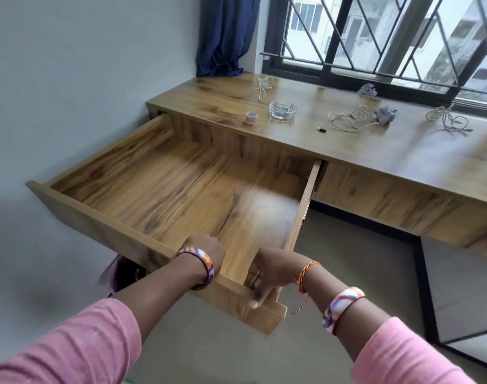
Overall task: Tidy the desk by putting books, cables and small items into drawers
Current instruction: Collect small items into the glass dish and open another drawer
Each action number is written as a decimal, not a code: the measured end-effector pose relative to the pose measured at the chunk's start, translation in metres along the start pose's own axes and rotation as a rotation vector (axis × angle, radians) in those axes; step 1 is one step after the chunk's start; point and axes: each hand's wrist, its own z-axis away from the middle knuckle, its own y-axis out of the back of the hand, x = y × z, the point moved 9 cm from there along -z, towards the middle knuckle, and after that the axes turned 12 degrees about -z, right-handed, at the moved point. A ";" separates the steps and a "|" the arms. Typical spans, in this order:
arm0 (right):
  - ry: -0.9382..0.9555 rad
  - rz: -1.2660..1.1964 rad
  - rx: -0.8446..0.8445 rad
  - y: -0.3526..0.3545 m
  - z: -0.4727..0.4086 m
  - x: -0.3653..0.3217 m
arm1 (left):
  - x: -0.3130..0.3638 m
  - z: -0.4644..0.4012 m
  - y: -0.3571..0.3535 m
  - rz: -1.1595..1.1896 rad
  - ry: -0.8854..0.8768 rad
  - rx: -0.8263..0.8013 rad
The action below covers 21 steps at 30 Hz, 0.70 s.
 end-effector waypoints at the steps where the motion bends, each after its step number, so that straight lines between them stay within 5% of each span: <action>1: -0.001 0.009 0.009 -0.001 0.002 0.000 | -0.003 0.002 -0.002 0.038 0.042 0.029; 11: 0.120 0.106 0.091 0.010 0.017 -0.008 | -0.004 0.000 -0.006 0.149 0.080 0.029; 16: 0.188 0.357 0.324 0.088 0.011 0.020 | -0.009 -0.038 -0.011 0.225 -0.001 -0.197; 21: 0.282 0.519 0.376 0.170 -0.009 0.070 | 0.010 -0.093 0.065 0.451 -0.054 -0.157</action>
